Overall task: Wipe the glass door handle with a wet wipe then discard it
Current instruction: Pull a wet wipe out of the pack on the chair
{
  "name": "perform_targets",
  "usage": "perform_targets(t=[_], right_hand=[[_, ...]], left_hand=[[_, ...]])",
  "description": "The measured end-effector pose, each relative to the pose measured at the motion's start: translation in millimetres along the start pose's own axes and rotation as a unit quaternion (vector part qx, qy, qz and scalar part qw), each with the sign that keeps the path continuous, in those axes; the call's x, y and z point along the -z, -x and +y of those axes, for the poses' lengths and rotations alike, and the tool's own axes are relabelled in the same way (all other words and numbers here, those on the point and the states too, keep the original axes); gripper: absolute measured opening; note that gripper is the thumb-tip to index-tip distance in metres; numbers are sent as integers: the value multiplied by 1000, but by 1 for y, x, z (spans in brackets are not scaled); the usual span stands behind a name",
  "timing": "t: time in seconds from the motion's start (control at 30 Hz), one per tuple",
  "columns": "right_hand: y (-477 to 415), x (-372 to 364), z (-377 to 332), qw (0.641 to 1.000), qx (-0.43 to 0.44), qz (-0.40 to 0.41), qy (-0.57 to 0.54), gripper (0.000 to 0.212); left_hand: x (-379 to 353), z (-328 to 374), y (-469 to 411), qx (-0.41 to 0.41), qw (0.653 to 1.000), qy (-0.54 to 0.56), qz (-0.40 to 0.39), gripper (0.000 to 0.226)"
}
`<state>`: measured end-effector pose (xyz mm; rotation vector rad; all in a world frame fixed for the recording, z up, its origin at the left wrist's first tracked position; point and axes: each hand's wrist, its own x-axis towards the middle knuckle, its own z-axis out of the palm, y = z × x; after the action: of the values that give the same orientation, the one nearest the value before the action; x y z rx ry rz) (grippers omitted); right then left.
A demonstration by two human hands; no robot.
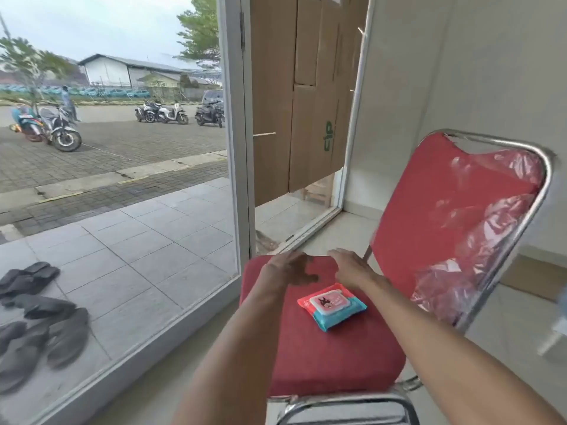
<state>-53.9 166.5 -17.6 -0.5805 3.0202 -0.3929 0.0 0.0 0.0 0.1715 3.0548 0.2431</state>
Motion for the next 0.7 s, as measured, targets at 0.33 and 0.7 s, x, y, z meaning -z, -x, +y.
perform_targets(t=[0.33,0.7], right_hand=[[26,-40,40,994,10,-105,6,50],[12,-44,31,992,58,-90,-59,38]], left_hand=[[-64,25,-11,-15,998,35,-54,71],[-52,-6,-21,-1,992,103,-74,56]])
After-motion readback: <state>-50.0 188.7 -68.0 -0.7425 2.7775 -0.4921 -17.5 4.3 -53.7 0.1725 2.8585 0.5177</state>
